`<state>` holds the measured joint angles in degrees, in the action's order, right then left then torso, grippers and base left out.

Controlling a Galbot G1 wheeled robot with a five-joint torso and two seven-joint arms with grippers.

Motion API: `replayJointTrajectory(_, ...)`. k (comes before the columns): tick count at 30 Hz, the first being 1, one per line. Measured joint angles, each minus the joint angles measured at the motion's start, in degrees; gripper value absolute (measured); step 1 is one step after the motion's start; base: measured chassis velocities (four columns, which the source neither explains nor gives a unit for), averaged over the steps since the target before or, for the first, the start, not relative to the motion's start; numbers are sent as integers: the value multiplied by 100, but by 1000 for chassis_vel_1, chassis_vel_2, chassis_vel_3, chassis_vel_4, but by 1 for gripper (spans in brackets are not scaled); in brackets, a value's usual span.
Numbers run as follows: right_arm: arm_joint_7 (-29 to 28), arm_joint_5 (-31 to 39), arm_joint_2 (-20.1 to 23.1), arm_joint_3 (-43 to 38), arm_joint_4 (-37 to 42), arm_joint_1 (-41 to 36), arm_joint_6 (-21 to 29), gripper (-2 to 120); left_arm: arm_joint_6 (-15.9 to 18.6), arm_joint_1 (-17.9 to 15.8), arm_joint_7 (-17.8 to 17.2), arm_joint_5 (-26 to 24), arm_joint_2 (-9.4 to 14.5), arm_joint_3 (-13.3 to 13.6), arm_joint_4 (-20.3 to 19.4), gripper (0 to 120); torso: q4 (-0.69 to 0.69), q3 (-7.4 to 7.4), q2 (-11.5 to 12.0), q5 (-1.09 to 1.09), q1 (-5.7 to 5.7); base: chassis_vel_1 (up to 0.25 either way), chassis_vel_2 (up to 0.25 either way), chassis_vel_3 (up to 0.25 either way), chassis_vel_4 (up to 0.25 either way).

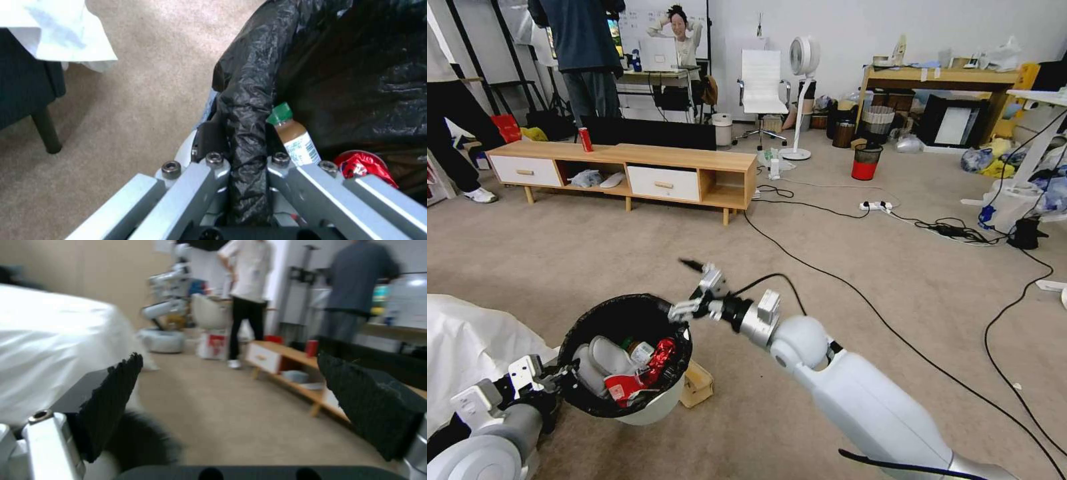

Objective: Pick up the trash bin and place the garbage on the floor into it.

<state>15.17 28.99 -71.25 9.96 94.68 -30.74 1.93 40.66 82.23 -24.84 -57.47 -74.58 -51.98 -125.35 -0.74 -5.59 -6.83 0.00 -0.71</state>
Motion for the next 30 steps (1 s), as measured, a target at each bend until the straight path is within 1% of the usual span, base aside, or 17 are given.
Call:
replayJointTrajectory(1,0,0,0,0,0,0,0,100,0,0,0,0,0,0,0,3,0,0,0,0,0,0,0,0,0)
replayJointTrajectory(2,-151,15,4,-273,95,-1,158,100,-7,-1,1,-1,14,-32,-12,3,0,0,0,0,0,0,0,0,0)
replayJointTrajectory(3,-151,15,4,-273,95,-1,158,100,-7,-1,1,-1,14,-32,-12,3,0,0,0,0,0,0,0,0,0)
replayJointTrajectory(5,-564,-20,49,-622,254,-33,518,100,-49,3,1,1,14,-83,-35,3,0,0,0,0,0,0,0,0,0)
replayJointTrajectory(6,-564,-20,49,-622,254,-33,518,100,-49,3,1,1,14,-83,-35,3,0,0,0,0,0,0,0,0,0)
replayJointTrajectory(8,-1010,-66,88,-852,348,-102,853,100,-64,12,1,0,16,-133,-36,3,-1,0,0,0,0,0,0,0,0)
replayJointTrajectory(9,-1354,-49,108,-955,409,-162,1117,100,-65,16,1,-3,27,-161,-37,3,-1,0,0,0,0,0,0,0,0)
replayJointTrajectory(10,-1354,-49,108,-955,409,-162,1117,100,-65,16,1,-3,27,-161,-37,3,-1,0,0,0,0,0,0,0,0)
replayJointTrajectory(11,-1727,39,124,-1030,478,-223,1446,100,-66,19,4,-6,47,-193,-34,3,-1,0,0,1,0,0,0,0,0)
replayJointTrajectory(12,-1727,39,124,-1030,478,-223,1446,100,-66,19,4,-6,47,-193,-34,3,-1,0,0,1,0,0,0,0,0)
replayJointTrajectory(13,-2153,179,124,-1070,550,-292,1751,100,-69,19,8,-19,59,-226,-30,3,-1,0,0,0,0,0,0,0,0)
replayJointTrajectory(15,-2613,369,90,-1073,605,-387,2037,100,-69,19,11,-40,63,-255,-29,3,0,0,0,1,0,0,0,0,0)
replayJointTrajectory(16,-2613,369,90,-1073,605,-387,2037,100,-69,19,11,-40,63,-255,-29,3,0,0,0,1,0,0,0,0,0)
replayJointTrajectory(17,-2802,419,60,-1072,619,-438,2144,100,-69,20,11,-44,65,-261,-30,3,1,0,0,0,0,0,0,0,0)
replayJointTrajectory(20,-2977,430,18,-1052,619,-549,2248,100,-69,31,13,-47,64,-257,-43,3,1,0,0,0,0,0,0,0,0)
replayJointTrajectory(27,-3003,329,10,-1012,613,-717,2255,100,-69,51,15,-47,45,-243,-70,3,0,0,0,0,0,0,0,0,0)
replayJointTrajectory(30,-2939,246,16,-1009,609,-841,2150,100,-71,67,16,-49,45,-240,-104,3,0,0,0,-1,0,0,0,0,0)
